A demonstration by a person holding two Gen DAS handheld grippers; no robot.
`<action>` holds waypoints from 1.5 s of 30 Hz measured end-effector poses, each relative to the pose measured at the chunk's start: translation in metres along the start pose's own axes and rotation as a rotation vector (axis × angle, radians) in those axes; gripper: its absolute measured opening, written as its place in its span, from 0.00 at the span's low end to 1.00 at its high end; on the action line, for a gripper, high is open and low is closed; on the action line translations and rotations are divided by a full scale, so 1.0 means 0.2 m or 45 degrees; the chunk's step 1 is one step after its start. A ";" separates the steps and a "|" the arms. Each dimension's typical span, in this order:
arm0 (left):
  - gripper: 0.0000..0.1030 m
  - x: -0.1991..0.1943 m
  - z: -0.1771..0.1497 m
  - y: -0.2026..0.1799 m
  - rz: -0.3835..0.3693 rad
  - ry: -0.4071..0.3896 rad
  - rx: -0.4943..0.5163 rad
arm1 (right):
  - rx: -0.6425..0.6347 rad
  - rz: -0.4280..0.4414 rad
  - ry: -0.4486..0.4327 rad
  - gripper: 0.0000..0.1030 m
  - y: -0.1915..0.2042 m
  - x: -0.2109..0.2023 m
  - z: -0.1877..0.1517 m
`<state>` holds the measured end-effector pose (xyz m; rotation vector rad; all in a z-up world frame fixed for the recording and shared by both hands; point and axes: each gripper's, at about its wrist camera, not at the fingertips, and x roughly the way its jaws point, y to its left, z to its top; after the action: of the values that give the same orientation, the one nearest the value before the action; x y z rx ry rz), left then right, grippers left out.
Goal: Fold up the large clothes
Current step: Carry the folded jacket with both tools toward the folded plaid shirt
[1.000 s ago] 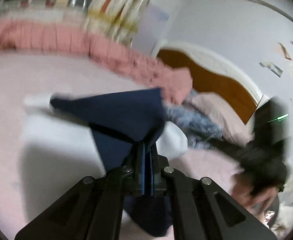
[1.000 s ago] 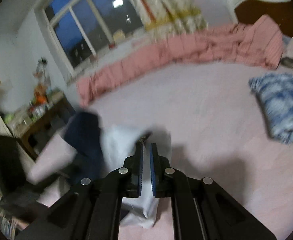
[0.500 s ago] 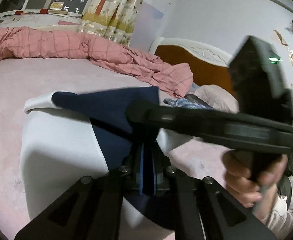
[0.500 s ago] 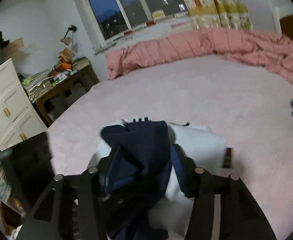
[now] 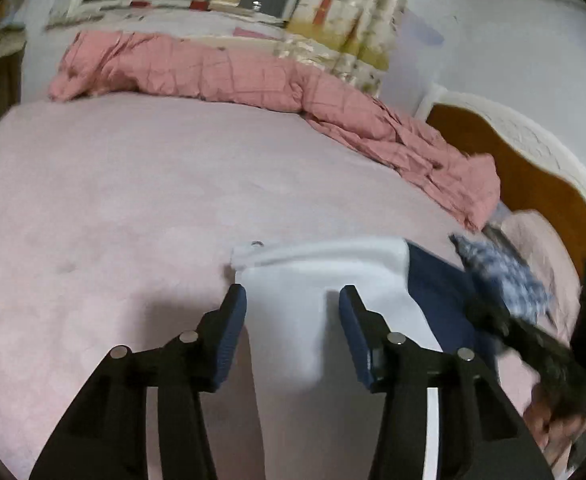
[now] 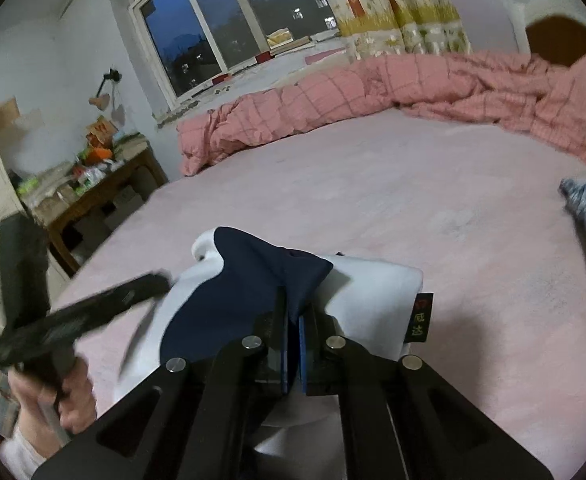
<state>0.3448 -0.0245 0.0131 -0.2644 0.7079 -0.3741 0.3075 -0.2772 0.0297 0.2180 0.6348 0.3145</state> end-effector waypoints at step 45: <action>0.63 -0.12 -0.23 -0.13 -0.349 0.070 -0.219 | 0.203 0.236 0.062 0.40 -0.15 0.01 -0.19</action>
<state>0.2906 -0.0420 0.0029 -0.5182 0.7611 -0.5840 0.2926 -0.3003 -0.0104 0.4241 0.6897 0.4490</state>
